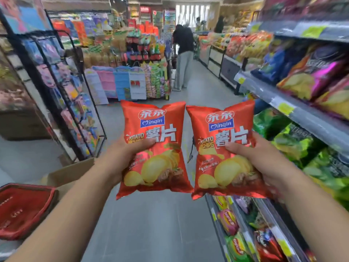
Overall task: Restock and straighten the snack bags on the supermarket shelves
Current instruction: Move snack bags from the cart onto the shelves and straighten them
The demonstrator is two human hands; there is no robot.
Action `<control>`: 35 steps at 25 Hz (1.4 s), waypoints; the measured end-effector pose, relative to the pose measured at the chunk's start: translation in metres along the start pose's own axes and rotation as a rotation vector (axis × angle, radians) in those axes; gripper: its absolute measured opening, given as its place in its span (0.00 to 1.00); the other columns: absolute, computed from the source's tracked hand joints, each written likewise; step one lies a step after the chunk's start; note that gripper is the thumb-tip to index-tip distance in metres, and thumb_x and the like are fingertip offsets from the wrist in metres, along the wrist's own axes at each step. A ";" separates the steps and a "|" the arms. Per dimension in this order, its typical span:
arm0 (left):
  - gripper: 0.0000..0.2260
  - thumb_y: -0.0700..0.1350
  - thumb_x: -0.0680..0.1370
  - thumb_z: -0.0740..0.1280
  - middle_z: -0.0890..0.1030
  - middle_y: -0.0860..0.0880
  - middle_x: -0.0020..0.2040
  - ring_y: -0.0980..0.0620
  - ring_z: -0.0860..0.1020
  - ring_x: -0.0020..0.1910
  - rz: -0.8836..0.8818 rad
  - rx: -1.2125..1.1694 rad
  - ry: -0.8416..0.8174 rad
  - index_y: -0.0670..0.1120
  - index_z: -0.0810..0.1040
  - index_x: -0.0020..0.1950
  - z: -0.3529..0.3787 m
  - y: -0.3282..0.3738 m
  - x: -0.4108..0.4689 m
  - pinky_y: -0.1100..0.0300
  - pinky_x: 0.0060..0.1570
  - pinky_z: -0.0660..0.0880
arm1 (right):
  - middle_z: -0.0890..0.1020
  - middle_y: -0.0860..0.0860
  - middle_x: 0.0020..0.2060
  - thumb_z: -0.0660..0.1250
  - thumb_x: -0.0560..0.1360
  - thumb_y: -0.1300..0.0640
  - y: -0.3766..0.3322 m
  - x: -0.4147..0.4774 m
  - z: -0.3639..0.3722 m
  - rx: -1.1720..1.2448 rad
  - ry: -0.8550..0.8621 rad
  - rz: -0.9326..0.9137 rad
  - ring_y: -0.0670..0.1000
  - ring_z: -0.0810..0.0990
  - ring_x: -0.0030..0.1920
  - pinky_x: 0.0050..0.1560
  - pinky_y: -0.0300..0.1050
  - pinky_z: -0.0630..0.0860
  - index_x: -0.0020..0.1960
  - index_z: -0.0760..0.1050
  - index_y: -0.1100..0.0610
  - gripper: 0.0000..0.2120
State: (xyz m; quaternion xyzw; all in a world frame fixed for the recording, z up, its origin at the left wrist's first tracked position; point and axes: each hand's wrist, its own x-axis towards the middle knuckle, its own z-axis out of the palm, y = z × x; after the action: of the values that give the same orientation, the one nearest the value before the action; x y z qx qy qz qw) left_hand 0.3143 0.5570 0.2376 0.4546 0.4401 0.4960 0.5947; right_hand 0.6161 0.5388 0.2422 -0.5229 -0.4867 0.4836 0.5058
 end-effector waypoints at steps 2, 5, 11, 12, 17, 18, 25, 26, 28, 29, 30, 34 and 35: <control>0.23 0.43 0.64 0.75 0.85 0.42 0.51 0.44 0.85 0.44 0.000 0.022 -0.100 0.45 0.80 0.59 0.024 0.005 0.032 0.55 0.37 0.81 | 0.86 0.53 0.48 0.77 0.60 0.55 -0.005 0.005 -0.023 0.015 0.089 0.006 0.56 0.85 0.48 0.54 0.56 0.79 0.57 0.78 0.54 0.26; 0.22 0.42 0.64 0.76 0.85 0.42 0.51 0.43 0.85 0.44 -0.009 0.046 -0.281 0.47 0.80 0.57 0.068 0.015 0.089 0.53 0.38 0.81 | 0.86 0.53 0.49 0.79 0.59 0.53 -0.018 0.012 -0.061 0.005 0.229 -0.014 0.57 0.85 0.49 0.53 0.54 0.79 0.58 0.78 0.54 0.28; 0.34 0.50 0.53 0.83 0.85 0.42 0.53 0.43 0.85 0.46 0.038 0.053 -0.596 0.48 0.81 0.57 0.151 0.037 0.187 0.53 0.39 0.81 | 0.86 0.51 0.48 0.76 0.62 0.53 -0.051 0.022 -0.106 -0.043 0.504 -0.086 0.54 0.85 0.48 0.50 0.49 0.80 0.57 0.79 0.53 0.23; 0.37 0.53 0.50 0.84 0.85 0.42 0.53 0.43 0.85 0.46 0.030 0.041 -0.639 0.48 0.82 0.57 0.162 0.038 0.200 0.53 0.39 0.81 | 0.86 0.52 0.48 0.76 0.62 0.54 -0.054 0.022 -0.111 -0.041 0.554 -0.089 0.54 0.85 0.48 0.50 0.50 0.80 0.57 0.79 0.53 0.23; 0.36 0.55 0.47 0.84 0.85 0.42 0.52 0.43 0.85 0.45 0.005 0.028 -0.866 0.50 0.84 0.54 0.216 0.041 0.234 0.54 0.37 0.81 | 0.86 0.54 0.50 0.76 0.62 0.54 -0.062 0.005 -0.130 -0.026 0.748 -0.088 0.57 0.85 0.50 0.55 0.54 0.79 0.59 0.78 0.54 0.26; 0.36 0.55 0.46 0.84 0.85 0.42 0.51 0.43 0.85 0.44 -0.005 0.024 -0.898 0.50 0.84 0.53 0.225 0.040 0.237 0.54 0.36 0.81 | 0.86 0.53 0.50 0.76 0.61 0.53 -0.062 0.000 -0.131 -0.026 0.784 -0.090 0.56 0.85 0.50 0.55 0.55 0.79 0.59 0.78 0.54 0.27; 0.45 0.56 0.42 0.85 0.85 0.43 0.52 0.41 0.85 0.45 -0.075 0.061 -1.111 0.48 0.81 0.58 0.298 0.026 0.227 0.52 0.37 0.82 | 0.86 0.53 0.50 0.78 0.60 0.52 -0.068 -0.051 -0.147 -0.009 1.051 -0.096 0.55 0.85 0.48 0.50 0.53 0.80 0.60 0.76 0.53 0.29; 0.44 0.56 0.42 0.85 0.85 0.43 0.51 0.41 0.85 0.45 -0.082 0.058 -1.123 0.48 0.81 0.57 0.304 0.023 0.225 0.52 0.37 0.82 | 0.86 0.53 0.50 0.78 0.60 0.52 -0.067 -0.055 -0.152 -0.007 1.066 -0.090 0.56 0.85 0.49 0.52 0.54 0.80 0.61 0.76 0.53 0.30; 0.44 0.56 0.42 0.85 0.85 0.42 0.51 0.41 0.85 0.44 -0.100 0.044 -1.149 0.48 0.82 0.57 0.313 0.020 0.221 0.52 0.36 0.81 | 0.86 0.53 0.50 0.79 0.60 0.52 -0.067 -0.059 -0.158 -0.010 1.081 -0.078 0.56 0.85 0.49 0.53 0.56 0.80 0.61 0.76 0.54 0.31; 0.45 0.56 0.42 0.85 0.85 0.42 0.51 0.41 0.85 0.44 -0.107 0.040 -1.160 0.48 0.81 0.57 0.317 0.019 0.220 0.52 0.36 0.81 | 0.86 0.53 0.50 0.78 0.61 0.52 -0.067 -0.060 -0.161 -0.013 1.085 -0.070 0.56 0.85 0.48 0.53 0.56 0.80 0.61 0.76 0.54 0.30; 0.45 0.55 0.42 0.85 0.85 0.42 0.51 0.41 0.85 0.44 -0.110 0.037 -1.164 0.48 0.81 0.58 0.321 0.019 0.219 0.52 0.36 0.81 | 0.86 0.52 0.49 0.78 0.62 0.53 -0.067 -0.062 -0.164 -0.016 1.083 -0.063 0.56 0.85 0.48 0.53 0.56 0.80 0.60 0.76 0.54 0.28; 0.47 0.56 0.41 0.84 0.86 0.44 0.51 0.42 0.85 0.43 -0.091 0.062 -1.178 0.49 0.80 0.60 0.336 0.020 0.213 0.54 0.34 0.81 | 0.86 0.53 0.49 0.77 0.63 0.53 -0.068 -0.069 -0.175 -0.023 1.083 -0.037 0.56 0.86 0.48 0.53 0.56 0.80 0.59 0.77 0.54 0.26; 0.47 0.57 0.41 0.84 0.86 0.44 0.50 0.43 0.85 0.43 -0.082 0.062 -1.183 0.49 0.80 0.59 0.340 0.021 0.211 0.54 0.34 0.81 | 0.86 0.53 0.49 0.78 0.62 0.52 -0.069 -0.072 -0.177 -0.029 1.092 -0.029 0.56 0.85 0.48 0.53 0.56 0.80 0.60 0.77 0.54 0.27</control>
State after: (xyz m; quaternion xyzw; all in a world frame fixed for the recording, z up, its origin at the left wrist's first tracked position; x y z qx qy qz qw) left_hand 0.6666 0.7322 0.3103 0.6536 0.0656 0.1217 0.7441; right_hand 0.7875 0.4572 0.3154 -0.6982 -0.1674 0.1280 0.6842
